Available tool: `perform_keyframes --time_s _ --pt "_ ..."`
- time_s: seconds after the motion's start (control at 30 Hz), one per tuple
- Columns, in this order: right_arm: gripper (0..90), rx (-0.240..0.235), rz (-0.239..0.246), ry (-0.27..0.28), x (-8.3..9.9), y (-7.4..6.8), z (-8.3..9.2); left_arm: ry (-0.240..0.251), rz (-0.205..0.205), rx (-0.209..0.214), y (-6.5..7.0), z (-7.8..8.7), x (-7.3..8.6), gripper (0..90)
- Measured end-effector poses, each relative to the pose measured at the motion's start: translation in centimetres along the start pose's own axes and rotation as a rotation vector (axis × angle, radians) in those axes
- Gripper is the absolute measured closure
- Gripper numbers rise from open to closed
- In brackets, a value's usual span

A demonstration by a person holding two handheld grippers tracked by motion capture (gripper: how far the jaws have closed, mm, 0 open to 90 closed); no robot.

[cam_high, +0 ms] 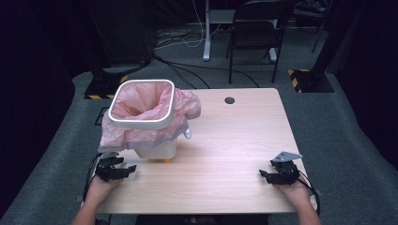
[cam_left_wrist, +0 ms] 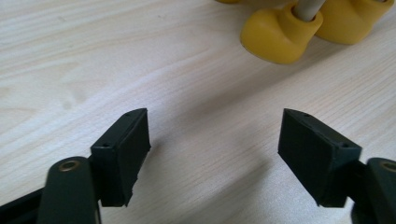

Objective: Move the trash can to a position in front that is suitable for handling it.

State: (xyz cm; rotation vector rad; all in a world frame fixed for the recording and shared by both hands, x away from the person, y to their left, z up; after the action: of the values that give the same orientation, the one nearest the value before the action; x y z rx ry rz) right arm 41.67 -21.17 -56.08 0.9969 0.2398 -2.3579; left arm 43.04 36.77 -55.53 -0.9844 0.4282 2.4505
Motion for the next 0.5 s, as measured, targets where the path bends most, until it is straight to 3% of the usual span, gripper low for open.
perform_keyframes --time_s 0.13,0.3,0.4,0.5 --pt "32.9 0.029 0.006 0.016 -0.1 0.2 0.7 0.013 0.012 0.002 -0.2 0.4 -0.1 26.8" --pt "33.0 0.095 0.076 0.03 -0.7 -0.1 2.1 0.021 -0.002 0.009 0.0 0.9 -0.4 26.7" --pt "32.4 0.076 0.103 0.06 -1.1 -1.1 3.2 0.026 -0.035 0.009 0.2 1.3 -0.6 27.1" --pt "32.1 0.057 0.107 0.077 -1.4 -1.8 3.7 0.039 -0.038 0.01 0.4 1.6 -0.9 27.1"
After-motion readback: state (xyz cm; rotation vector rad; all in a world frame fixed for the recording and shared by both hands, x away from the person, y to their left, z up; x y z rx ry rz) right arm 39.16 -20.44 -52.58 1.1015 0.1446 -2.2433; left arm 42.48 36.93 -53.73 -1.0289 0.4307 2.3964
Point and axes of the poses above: each handheld gripper's, and its own axes: z roughly backward along the jaws, x roughly out of its underside, y roughly to its right, the point moved 6 cm from there along -z, roughly forward along the jaws, and after that the axes turned 2 degrees about x, right-handed, at the moved point
